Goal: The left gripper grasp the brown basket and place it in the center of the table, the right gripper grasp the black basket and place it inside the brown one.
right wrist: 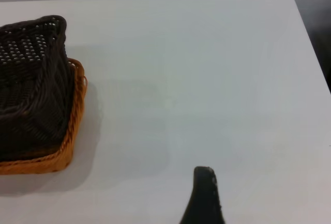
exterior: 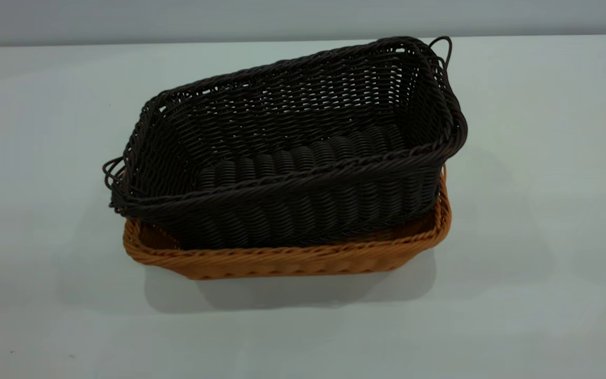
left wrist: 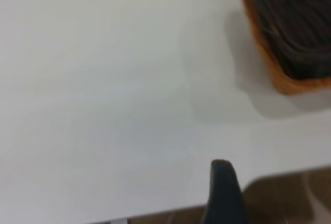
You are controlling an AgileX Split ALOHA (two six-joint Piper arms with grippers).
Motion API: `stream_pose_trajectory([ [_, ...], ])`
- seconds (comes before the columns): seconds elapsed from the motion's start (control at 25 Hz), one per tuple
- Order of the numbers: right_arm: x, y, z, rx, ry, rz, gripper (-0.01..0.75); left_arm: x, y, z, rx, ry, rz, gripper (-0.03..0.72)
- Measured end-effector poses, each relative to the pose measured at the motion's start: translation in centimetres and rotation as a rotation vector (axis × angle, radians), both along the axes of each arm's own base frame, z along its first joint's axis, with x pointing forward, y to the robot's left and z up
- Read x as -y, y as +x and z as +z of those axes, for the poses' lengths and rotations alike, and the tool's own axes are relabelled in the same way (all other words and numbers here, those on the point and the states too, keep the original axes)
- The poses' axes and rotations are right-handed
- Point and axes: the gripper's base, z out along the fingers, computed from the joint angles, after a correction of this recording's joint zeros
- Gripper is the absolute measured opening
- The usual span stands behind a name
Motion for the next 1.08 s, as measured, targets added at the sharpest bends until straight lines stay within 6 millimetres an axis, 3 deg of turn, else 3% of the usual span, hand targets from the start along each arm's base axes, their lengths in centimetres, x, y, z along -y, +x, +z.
stream_pose_trajectory([
  [0.16,0.0,-0.01,0.0,0.001,0.0,0.0,0.521,0.02,-0.72,-0.11,0.043,0.0,0.02,0.466],
  [1.08,0.0,-0.01,0.0,0.001,0.0,0.0,0.521,-0.01,-0.76,-0.12,0.043,-0.001,-0.003,0.466],
])
